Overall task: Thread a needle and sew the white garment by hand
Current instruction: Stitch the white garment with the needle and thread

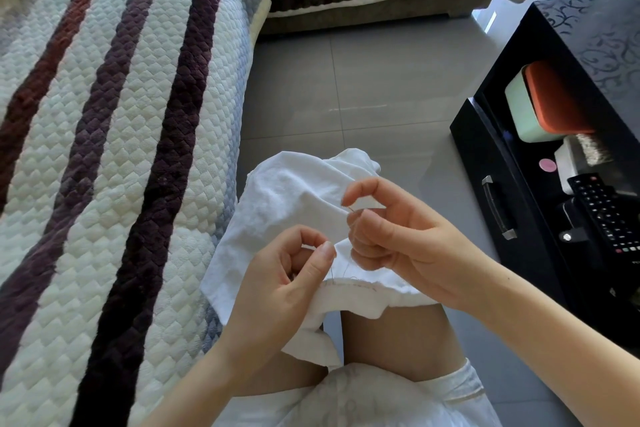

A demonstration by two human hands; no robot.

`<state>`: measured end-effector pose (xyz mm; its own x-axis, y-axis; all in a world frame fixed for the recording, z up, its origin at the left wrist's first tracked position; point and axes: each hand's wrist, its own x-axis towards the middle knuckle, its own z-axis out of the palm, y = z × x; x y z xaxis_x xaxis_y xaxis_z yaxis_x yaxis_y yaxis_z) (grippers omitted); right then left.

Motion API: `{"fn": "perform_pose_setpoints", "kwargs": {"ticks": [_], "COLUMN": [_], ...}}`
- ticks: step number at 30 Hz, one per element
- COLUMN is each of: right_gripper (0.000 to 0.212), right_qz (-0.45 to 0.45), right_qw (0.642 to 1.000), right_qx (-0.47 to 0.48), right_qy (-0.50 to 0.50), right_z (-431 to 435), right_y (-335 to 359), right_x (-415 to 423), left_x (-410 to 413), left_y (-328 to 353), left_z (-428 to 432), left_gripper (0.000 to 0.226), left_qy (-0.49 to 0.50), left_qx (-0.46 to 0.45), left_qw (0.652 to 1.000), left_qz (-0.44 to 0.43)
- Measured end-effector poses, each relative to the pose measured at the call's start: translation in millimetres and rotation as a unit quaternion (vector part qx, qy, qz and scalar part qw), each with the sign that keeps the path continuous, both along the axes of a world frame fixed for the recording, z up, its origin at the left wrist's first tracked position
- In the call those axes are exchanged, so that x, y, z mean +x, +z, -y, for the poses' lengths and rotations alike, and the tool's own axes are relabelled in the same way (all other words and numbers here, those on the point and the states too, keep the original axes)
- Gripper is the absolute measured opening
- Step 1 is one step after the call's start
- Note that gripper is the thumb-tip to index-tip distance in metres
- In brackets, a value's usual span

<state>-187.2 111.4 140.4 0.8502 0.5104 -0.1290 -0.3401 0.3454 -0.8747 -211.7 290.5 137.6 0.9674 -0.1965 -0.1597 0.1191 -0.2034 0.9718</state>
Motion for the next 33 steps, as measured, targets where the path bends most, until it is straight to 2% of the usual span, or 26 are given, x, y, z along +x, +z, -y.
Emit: {"fn": "perform_pose_setpoints", "kwargs": {"ticks": [2, 4, 6, 7, 9, 12, 14, 15, 16, 18, 20, 22, 24, 26, 30, 33], "right_gripper": [0.011, 0.017, 0.016, 0.015, 0.012, 0.012, 0.016, 0.019, 0.022, 0.023, 0.014, 0.016, 0.023, 0.023, 0.012, 0.013], "right_qz": [0.016, 0.049, 0.042, 0.011, -0.091, -0.217, -0.244, -0.224, -0.183, -0.05, 0.08, 0.152, 0.169, 0.175, 0.19, 0.19], "right_qw": [0.998, 0.987, 0.974, 0.976, 0.979, 0.931, 0.903, 0.909, 0.925, 0.951, 0.94, 0.929, 0.919, 0.902, 0.872, 0.884], "right_qx": [-0.036, -0.117, -0.156, -0.13, 0.01, 0.182, 0.24, 0.222, 0.164, -0.043, -0.234, -0.32, -0.353, -0.375, -0.42, -0.407], "right_qy": [-0.04, -0.1, -0.157, -0.173, -0.184, -0.228, -0.261, -0.273, -0.29, -0.301, -0.236, -0.107, 0.037, 0.119, 0.167, 0.129], "right_z": [-1, 1, 5, 7, 11, 21, 34, 41, 48, 54, 50, 41, 35, 30, 25, 26], "right_y": [4, 7, 8, 9, 11, 19, 20, 20, 18, 15, 12, 10, 6, -1, -9, -4], "right_x": [-1, 0, 3, 6, 13, 25, 36, 40, 43, 42, 33, 22, 12, 7, 4, 5], "left_x": [0, -1, -1, -1, -2, -3, -4, -4, -4, -5, -5, -5, -5, -4, -4, -4], "left_y": [1, 2, 2, 2, 2, 3, 3, 3, 4, 5, 5, 5, 5, 3, 1, 0], "left_z": [0, 0, 0, -1, -1, -1, -2, -2, -1, 0, 0, 1, 0, 0, -2, -3], "left_gripper": [0.013, 0.013, 0.013, 0.014, 0.018, 0.02, 0.026, 0.025, 0.025, 0.026, 0.024, 0.023, 0.022, 0.023, 0.013, 0.013], "left_qy": [0.003, 0.003, -0.002, -0.005, -0.008, -0.001, 0.01, 0.013, 0.013, 0.009, 0.006, 0.007, 0.008, 0.001, -0.002, -0.003], "left_qx": [0.004, 0.008, 0.012, 0.014, 0.016, 0.017, 0.014, 0.013, 0.012, 0.009, 0.008, 0.008, 0.004, 0.006, 0.017, 0.016], "left_qw": [1.0, 1.0, 1.0, 1.0, 1.0, 1.0, 1.0, 1.0, 1.0, 1.0, 1.0, 1.0, 1.0, 1.0, 1.0, 1.0], "left_qz": [-0.001, -0.002, -0.001, 0.001, 0.003, 0.0, 0.001, 0.001, 0.002, 0.008, 0.013, 0.012, 0.011, 0.016, 0.019, 0.015]}}
